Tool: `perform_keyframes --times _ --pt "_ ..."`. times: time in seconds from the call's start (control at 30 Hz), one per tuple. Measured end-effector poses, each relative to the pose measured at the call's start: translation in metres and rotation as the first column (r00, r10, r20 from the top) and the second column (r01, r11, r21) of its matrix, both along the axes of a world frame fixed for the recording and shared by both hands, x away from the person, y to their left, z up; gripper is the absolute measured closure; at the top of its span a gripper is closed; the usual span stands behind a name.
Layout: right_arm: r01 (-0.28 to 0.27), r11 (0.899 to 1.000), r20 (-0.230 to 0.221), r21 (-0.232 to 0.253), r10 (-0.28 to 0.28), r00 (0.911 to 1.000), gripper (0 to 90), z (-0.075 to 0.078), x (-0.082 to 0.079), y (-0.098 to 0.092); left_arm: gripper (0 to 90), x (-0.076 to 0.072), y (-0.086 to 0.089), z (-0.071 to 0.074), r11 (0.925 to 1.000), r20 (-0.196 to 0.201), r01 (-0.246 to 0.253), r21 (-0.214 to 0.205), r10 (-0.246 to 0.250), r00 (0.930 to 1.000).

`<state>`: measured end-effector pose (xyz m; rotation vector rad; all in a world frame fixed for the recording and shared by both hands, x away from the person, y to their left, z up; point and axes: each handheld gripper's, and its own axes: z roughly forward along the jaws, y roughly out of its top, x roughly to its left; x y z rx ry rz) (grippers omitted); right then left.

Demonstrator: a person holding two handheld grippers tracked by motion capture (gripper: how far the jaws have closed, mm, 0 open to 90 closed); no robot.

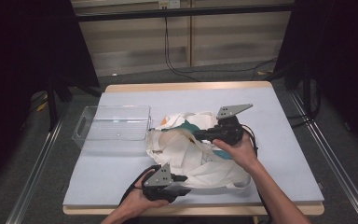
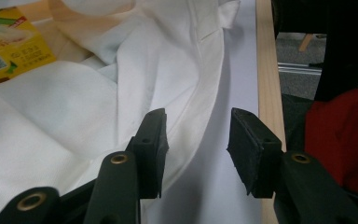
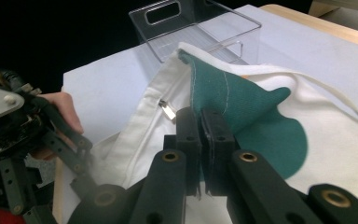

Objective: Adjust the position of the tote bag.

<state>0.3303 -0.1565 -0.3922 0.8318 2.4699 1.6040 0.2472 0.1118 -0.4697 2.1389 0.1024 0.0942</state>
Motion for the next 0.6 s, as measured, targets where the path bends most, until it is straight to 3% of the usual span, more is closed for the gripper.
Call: perform_keyframes --times 0.2,0.43,0.6 --pt "0.017 1.000 0.002 0.003 -0.017 0.9998 86.3 0.000 0.004 -0.006 54.0 0.004 -0.006 -0.004 0.9992 0.031 0.027 0.029 -0.028 0.9991" --pt "0.048 0.999 0.014 -0.003 -0.048 0.9988 86.3 0.002 0.012 -0.013 47.5 0.000 -0.018 -0.008 0.9944 0.028 0.068 0.081 -0.070 0.9971" --pt "0.064 0.998 0.018 -0.007 -0.064 0.9978 86.5 0.005 0.027 -0.021 48.9 0.002 -0.024 -0.009 0.9941 0.034 0.054 0.094 -0.057 0.9978"
